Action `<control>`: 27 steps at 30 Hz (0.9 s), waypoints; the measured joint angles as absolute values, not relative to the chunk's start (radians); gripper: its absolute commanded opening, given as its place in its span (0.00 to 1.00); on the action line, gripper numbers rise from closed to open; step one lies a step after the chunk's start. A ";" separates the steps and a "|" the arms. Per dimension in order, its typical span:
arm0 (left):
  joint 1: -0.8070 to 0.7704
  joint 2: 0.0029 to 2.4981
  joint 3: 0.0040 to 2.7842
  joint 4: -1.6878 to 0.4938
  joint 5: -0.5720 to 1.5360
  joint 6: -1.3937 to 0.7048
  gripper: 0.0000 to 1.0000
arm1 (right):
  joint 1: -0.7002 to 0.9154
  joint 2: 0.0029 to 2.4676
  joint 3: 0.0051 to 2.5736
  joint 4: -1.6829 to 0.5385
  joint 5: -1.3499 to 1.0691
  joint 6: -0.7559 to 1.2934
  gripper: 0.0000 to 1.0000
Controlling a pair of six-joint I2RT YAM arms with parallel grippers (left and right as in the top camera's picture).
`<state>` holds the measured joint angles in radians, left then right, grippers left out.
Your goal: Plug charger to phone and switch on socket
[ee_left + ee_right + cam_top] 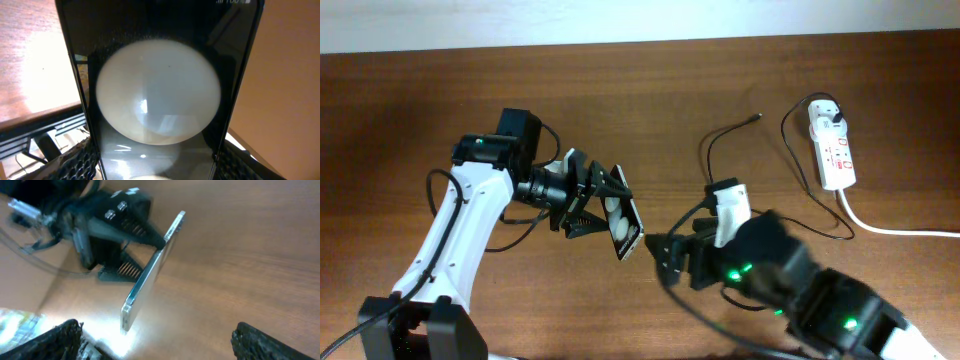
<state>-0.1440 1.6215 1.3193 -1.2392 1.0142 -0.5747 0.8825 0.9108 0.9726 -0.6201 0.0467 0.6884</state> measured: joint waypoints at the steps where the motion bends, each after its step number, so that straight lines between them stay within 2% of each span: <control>1: -0.144 1.621 1.319 -1.238 1.013 -0.575 0.61 | 0.955 0.952 0.975 -0.587 0.116 0.710 0.99; 2: -0.144 1.621 1.319 -1.239 1.013 -0.575 0.61 | 1.031 1.016 0.976 -0.545 0.184 0.732 0.99; 6: -0.144 1.621 1.319 -1.240 1.013 -0.575 0.61 | 1.164 1.132 0.976 -0.453 0.375 0.806 1.00; 9: -0.144 1.621 1.319 -1.240 1.013 -0.575 0.62 | 1.187 1.179 0.976 -0.428 0.501 0.880 0.92; 14: -0.144 1.621 1.319 -1.240 1.013 -0.575 0.62 | 1.187 1.241 0.976 -0.328 0.572 0.917 0.70; 21: -0.144 1.621 1.319 -1.242 1.013 -0.575 0.63 | 1.187 1.301 0.976 -0.296 0.606 0.925 0.34; 22: -0.143 1.621 1.319 -1.242 1.013 -0.575 0.63 | 1.187 1.301 0.976 -0.299 0.611 0.926 0.27; 27: -0.133 1.621 1.319 -1.240 1.013 -0.574 0.64 | 1.182 1.303 0.975 -0.322 0.613 0.943 0.15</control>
